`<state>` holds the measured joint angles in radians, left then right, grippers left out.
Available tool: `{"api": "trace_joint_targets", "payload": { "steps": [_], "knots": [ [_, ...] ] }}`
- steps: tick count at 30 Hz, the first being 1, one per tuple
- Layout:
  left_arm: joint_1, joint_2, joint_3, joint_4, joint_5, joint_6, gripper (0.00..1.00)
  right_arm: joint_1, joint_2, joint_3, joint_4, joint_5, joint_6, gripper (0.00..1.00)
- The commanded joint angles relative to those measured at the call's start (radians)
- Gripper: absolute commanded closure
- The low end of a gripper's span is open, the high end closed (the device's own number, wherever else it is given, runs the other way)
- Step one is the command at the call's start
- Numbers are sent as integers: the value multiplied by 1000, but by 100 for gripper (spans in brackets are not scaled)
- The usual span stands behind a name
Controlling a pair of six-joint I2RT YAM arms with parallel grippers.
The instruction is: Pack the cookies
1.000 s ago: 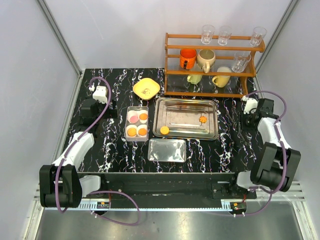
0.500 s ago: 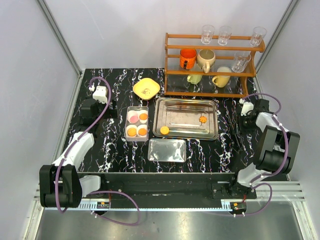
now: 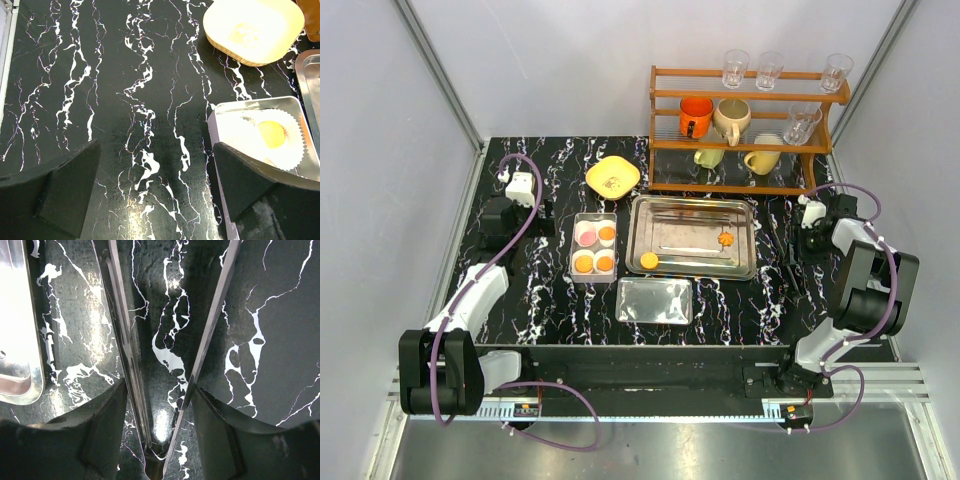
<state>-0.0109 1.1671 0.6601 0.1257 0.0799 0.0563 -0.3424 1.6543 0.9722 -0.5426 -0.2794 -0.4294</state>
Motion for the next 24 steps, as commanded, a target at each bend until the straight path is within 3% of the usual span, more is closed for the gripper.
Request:
{"api": "trace_joint_targets", "payload": {
  "steps": [1, 18, 22, 24],
  "knots": [
    [6, 3, 4, 55, 24, 13, 1, -3, -19, 40, 4, -14, -9, 40],
    [6, -10, 4, 49, 41, 10, 1, 9, -296, 163, -224, -147, -2, 27],
    [6, -9, 21, 16, 95, 27, 1, 91, -349, 186, -305, -146, -35, 27],
    [6, -14, 29, -1, 156, 37, 1, 187, -361, 194, -327, -127, -42, 27]
  ]
}}
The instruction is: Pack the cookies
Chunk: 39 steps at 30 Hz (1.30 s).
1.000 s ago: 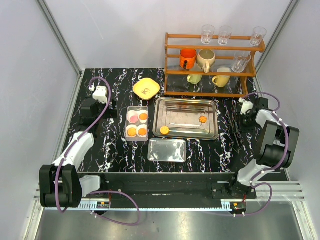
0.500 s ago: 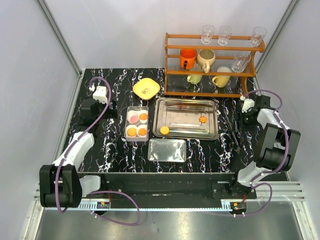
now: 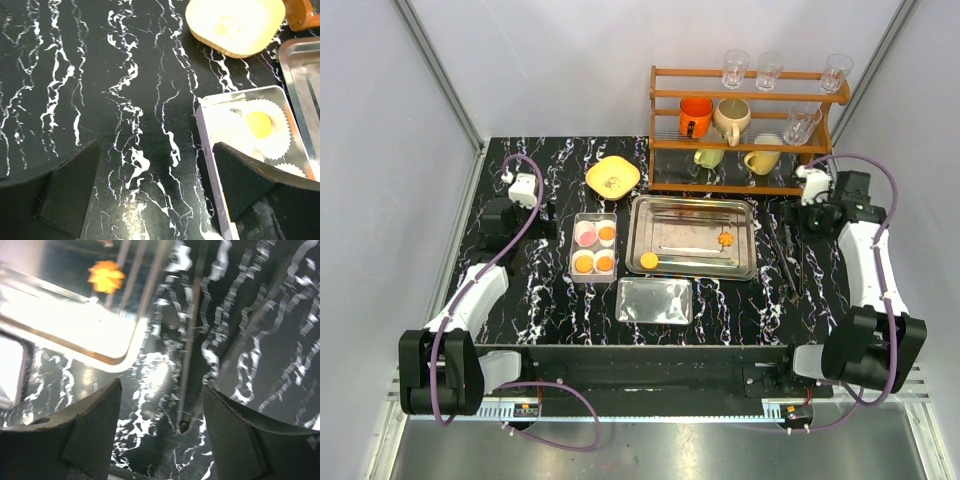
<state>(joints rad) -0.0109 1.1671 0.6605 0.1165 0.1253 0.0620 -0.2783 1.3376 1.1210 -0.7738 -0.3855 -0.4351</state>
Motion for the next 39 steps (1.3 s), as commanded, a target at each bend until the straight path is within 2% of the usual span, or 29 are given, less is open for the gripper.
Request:
{"api": "trace_joint_targets", "payload": {
  "steps": [1, 3, 5, 7, 12, 16, 26, 39],
  "knots": [
    [6, -20, 28, -1, 134, 41, 1, 155, -44, 48, -113, -20, -34, 27],
    [6, -30, 24, -8, 198, 53, 1, 241, -29, 65, -130, -23, -25, 28],
    [6, -46, 21, -15, 220, 67, 1, 281, -11, 79, -143, -30, -5, 29],
    [6, -52, 21, -17, 226, 76, 1, 372, 18, 80, -133, -23, 12, 30],
    [6, -52, 19, -18, 203, 87, 1, 551, 110, 57, -88, 17, 64, 31],
    [6, -66, -4, 24, 129, 67, 1, 640, 184, 42, -32, 31, 101, 34],
    [6, -84, -25, 61, 51, 58, 1, 784, 331, -1, 61, 37, 182, 41],
    [6, -78, -30, 57, 48, 59, 1, 857, 425, -13, 62, 50, 200, 45]
  ]
}}
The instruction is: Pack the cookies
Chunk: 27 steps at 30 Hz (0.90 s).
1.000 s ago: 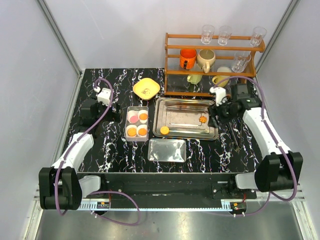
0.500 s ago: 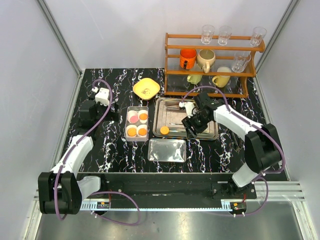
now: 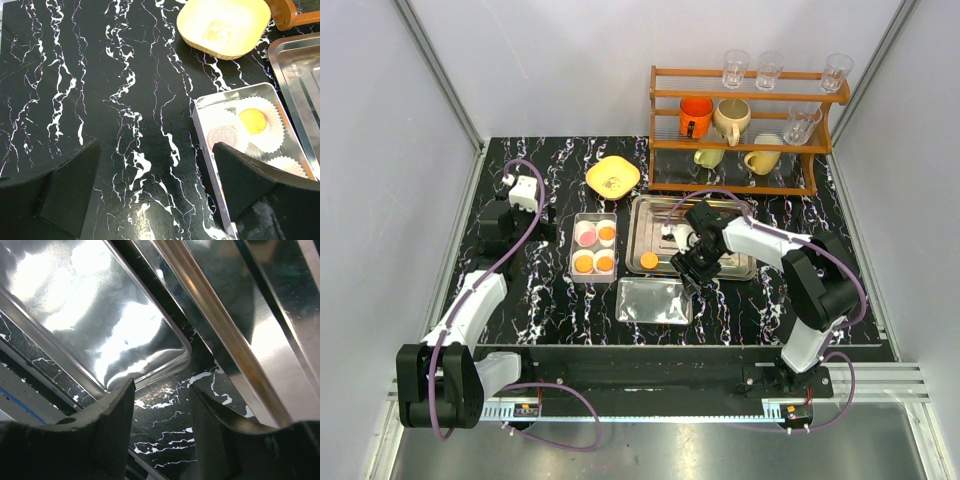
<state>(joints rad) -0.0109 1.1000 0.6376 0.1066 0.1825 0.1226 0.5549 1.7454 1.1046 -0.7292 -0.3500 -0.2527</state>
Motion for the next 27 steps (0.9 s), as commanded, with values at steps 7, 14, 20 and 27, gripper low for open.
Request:
{"api": "trace_joint_targets", "payload": {
  "steps": [7, 14, 20, 27],
  "knots": [
    [6, -22, -15, 67, -9, -1, 1, 54, 68, 5, 21, 52, 46, 48],
    [6, -26, -21, 68, 3, 0, 1, 79, 117, 6, 34, 120, 81, 55],
    [6, -25, -26, 73, 5, 2, 1, 120, 141, 18, 24, 180, 89, 66],
    [6, -22, -24, 73, 6, 2, 1, 135, 151, 29, 4, 233, 93, 78]
  ]
}}
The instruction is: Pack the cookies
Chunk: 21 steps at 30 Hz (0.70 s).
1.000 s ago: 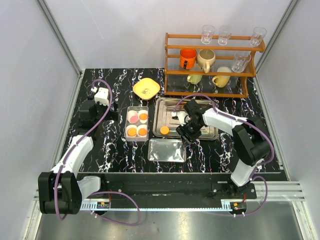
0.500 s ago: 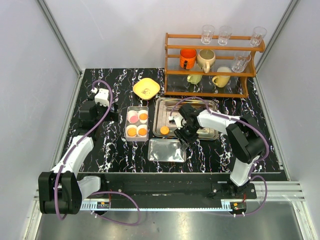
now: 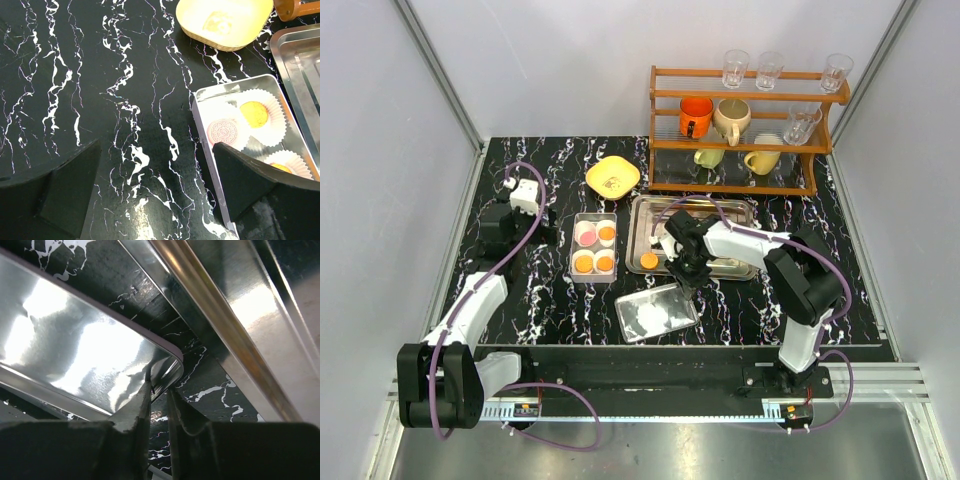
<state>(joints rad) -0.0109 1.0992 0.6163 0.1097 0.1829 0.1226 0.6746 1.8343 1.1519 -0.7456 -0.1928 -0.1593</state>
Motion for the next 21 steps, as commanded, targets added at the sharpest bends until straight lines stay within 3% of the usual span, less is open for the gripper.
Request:
{"api": "trace_joint_targets", "payload": {
  "steps": [1, 12, 15, 21],
  "knots": [
    [6, -21, -3, 70, 6, 2, 1, 16, 63, -15, 17, 78, -2, 80],
    [6, -22, -6, 70, 20, 0, 1, 16, 66, 54, -66, -11, -6, 100],
    [6, -22, -4, 68, 32, -1, 1, 16, 46, 80, -100, -51, -25, 100],
    [6, -35, 0, 36, 187, 22, 1, 16, -7, 170, -179, -71, -39, 100]
  ]
}}
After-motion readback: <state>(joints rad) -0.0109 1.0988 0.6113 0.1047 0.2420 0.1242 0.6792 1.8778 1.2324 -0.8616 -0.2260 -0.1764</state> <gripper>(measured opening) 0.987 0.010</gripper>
